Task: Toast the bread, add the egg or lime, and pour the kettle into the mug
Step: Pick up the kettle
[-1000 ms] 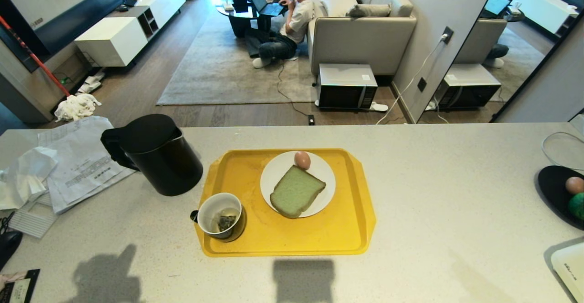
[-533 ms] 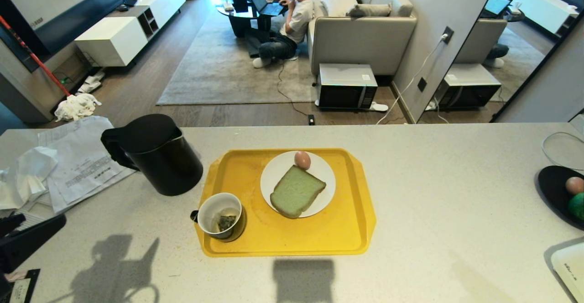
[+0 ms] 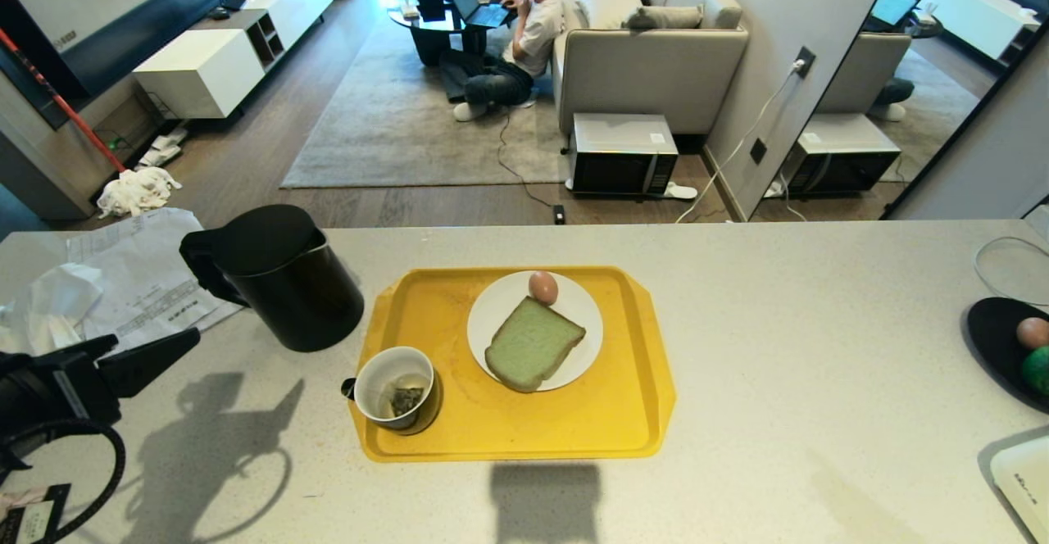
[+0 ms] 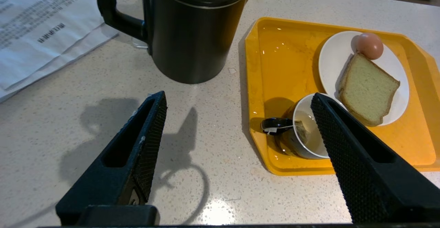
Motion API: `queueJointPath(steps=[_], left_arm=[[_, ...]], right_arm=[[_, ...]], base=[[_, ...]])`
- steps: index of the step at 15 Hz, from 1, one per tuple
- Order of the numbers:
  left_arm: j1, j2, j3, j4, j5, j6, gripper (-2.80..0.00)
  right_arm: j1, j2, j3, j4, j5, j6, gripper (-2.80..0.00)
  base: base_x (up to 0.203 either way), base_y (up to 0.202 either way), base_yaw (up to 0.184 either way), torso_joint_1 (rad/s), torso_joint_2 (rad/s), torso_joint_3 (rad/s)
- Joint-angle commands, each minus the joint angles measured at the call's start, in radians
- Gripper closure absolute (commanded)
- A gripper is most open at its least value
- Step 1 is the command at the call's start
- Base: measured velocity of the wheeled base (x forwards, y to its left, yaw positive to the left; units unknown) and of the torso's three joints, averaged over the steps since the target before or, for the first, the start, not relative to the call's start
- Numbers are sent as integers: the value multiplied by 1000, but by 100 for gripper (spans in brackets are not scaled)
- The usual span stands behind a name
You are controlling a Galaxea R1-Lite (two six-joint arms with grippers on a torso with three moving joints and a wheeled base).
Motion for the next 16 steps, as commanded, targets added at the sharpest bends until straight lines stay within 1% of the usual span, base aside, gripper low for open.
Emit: queueJointPath(steps=[1, 3, 4, 5, 8, 10, 12, 16], left_arm=[[64, 140, 69, -148, -49, -3, -280], [96, 228, 121, -288, -54, -6, -280], [110, 268, 150, -383, -54, -4, -280], [116, 294, 176, -445, -54, 0, -280], [147, 389, 222, -569, -35, -4, -280], [167, 455, 240, -640, -51, -7, -280], [173, 527, 212, -670, -89, -4, -280], [176, 662, 38, -749, -102, -1, -280]], right_arm=[[0, 1, 2, 0, 1, 0, 0], [0, 1, 2, 0, 1, 0, 0], [0, 1, 2, 0, 1, 0, 0], [0, 1, 2, 0, 1, 0, 0], [0, 1, 2, 0, 1, 0, 0], [0, 1, 2, 0, 1, 0, 0], [0, 1, 2, 0, 1, 0, 0], [0, 1, 2, 0, 1, 0, 0]], base=[[0, 0, 0, 0, 0, 0], [0, 0, 0, 0, 0, 0], [0, 0, 0, 0, 0, 0], [0, 0, 0, 0, 0, 0], [0, 0, 0, 0, 0, 0], [0, 0, 0, 0, 0, 0], [0, 0, 0, 0, 0, 0], [0, 0, 0, 0, 0, 0]])
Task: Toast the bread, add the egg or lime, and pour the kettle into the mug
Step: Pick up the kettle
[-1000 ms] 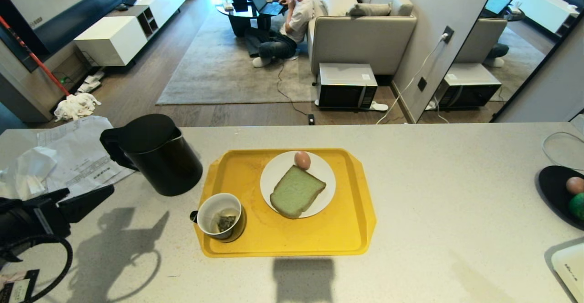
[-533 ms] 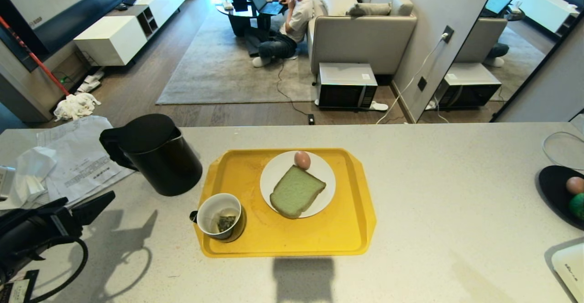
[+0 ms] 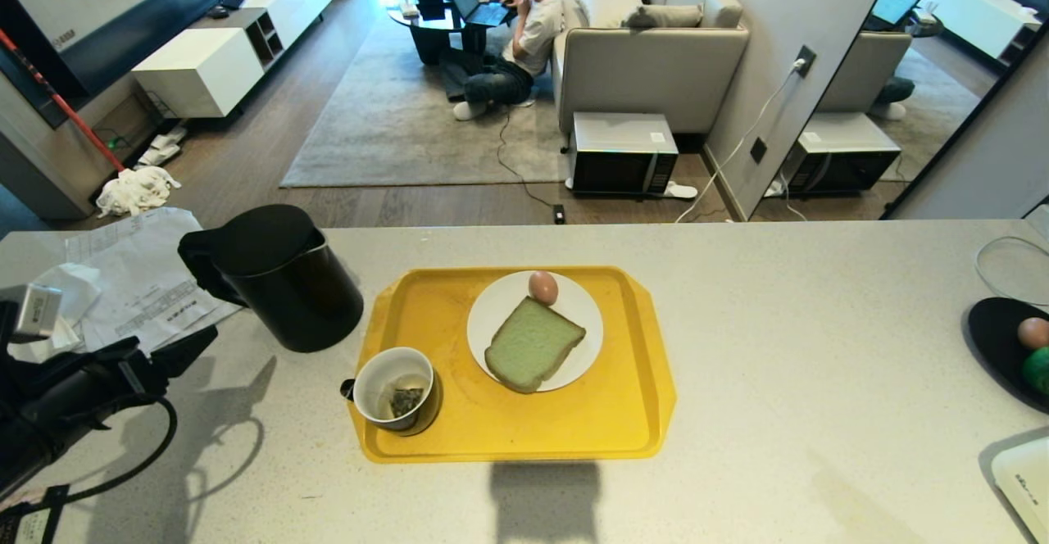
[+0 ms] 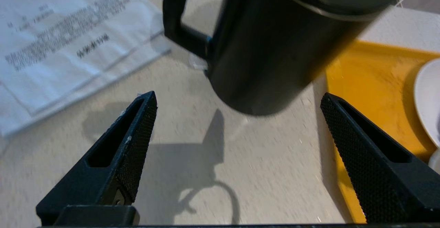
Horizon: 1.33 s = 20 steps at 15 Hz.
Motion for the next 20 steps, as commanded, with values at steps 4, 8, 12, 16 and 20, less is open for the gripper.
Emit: queueJointPath(steps=[4, 8, 12, 16, 20], left_arm=[[0, 162, -168, -28, -2, 33, -280], [1, 184, -184, -34, 1, 58, -280], [9, 231, -246, -41, 4, 54, -280], [16, 278, -315, -49, 5, 59, -280], [30, 324, -412, -48, 6, 58, -280]], right_arm=[[1, 0, 2, 0, 0, -1, 0], [1, 0, 2, 0, 2, -1, 0], [1, 0, 2, 0, 0, -1, 0], [1, 0, 2, 0, 0, -1, 0], [1, 0, 2, 0, 0, -1, 0]], base=[[0, 0, 0, 0, 0, 0], [0, 0, 0, 0, 0, 0], [0, 0, 0, 0, 0, 0], [0, 0, 0, 0, 0, 0], [0, 0, 0, 0, 0, 0]])
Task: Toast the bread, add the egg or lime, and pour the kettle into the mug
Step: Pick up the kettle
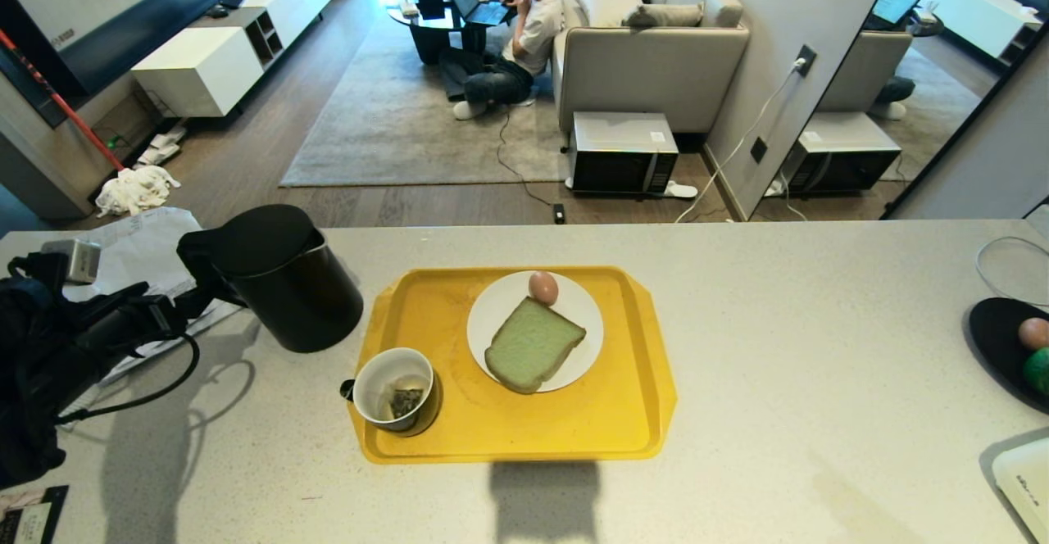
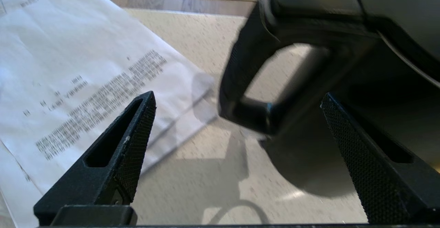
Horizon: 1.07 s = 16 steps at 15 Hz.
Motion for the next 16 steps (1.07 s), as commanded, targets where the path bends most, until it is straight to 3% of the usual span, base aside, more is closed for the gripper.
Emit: queueJointPath(steps=[1, 8, 16], left_arm=[[6, 37, -55, -7, -2, -2, -280], [-7, 117, -194, -1, -12, -7, -280], [-51, 196, -263, -4, -22, -8, -280]], right_arm=[[0, 0, 2, 0, 0, 0, 0], [0, 0, 2, 0, 0, 0, 0], [0, 0, 2, 0, 0, 0, 0]], base=[[0, 0, 0, 0, 0, 0], [0, 0, 0, 0, 0, 0], [0, 0, 0, 0, 0, 0]])
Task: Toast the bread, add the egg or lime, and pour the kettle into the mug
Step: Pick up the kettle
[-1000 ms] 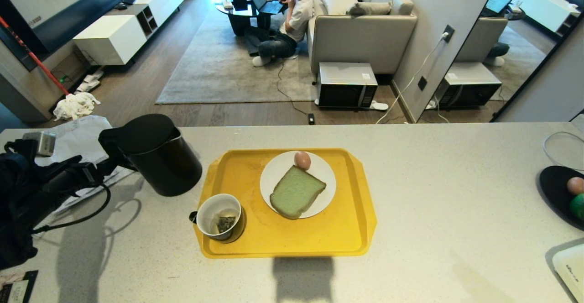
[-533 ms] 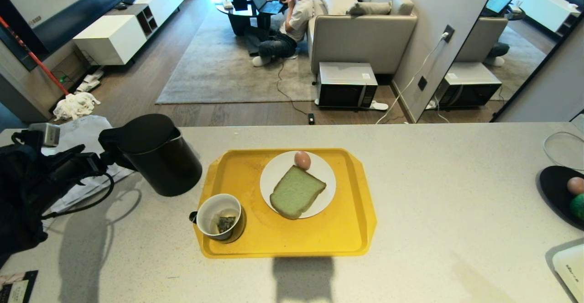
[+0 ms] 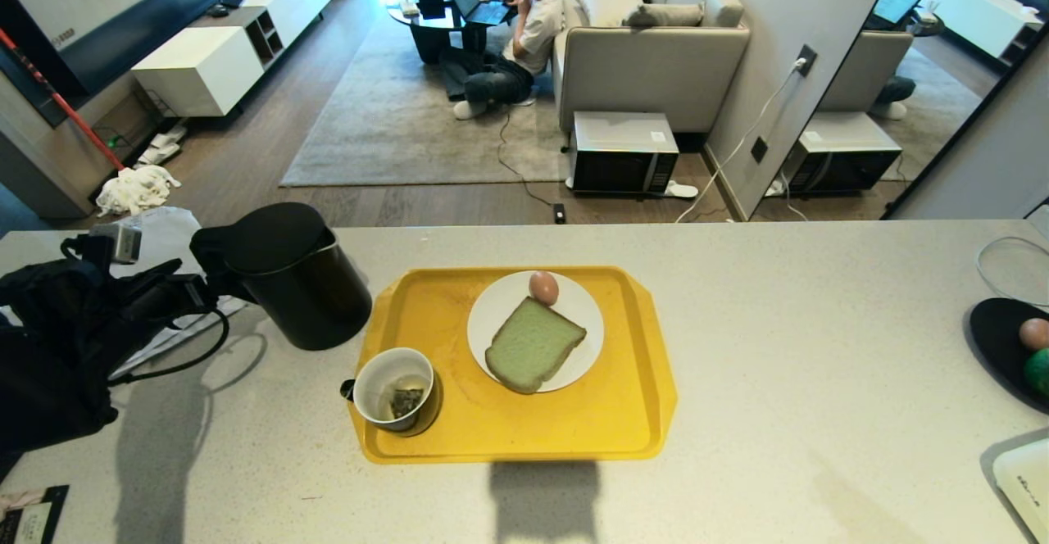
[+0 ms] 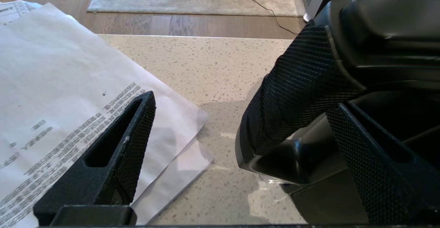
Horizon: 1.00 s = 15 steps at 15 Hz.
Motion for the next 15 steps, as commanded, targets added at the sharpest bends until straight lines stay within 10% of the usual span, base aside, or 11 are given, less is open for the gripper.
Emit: queueJointPath(steps=[1, 7, 8, 15], left_arm=[[-7, 25, -18, -8, -2, 0, -280], [-7, 23, -30, -12, -2, 5, -280], [-7, 23, -37, -12, -2, 5, 0], [-7, 26, -73, -9, -2, 2, 0]], right_arm=[[0, 0, 2, 0, 0, 0, 0], [0, 0, 2, 0, 0, 0, 0], [0, 0, 2, 0, 0, 0, 0], [0, 0, 2, 0, 0, 0, 0]], base=[[0, 0, 0, 0, 0, 0], [0, 0, 0, 0, 0, 0], [0, 0, 0, 0, 0, 0], [0, 0, 0, 0, 0, 0]])
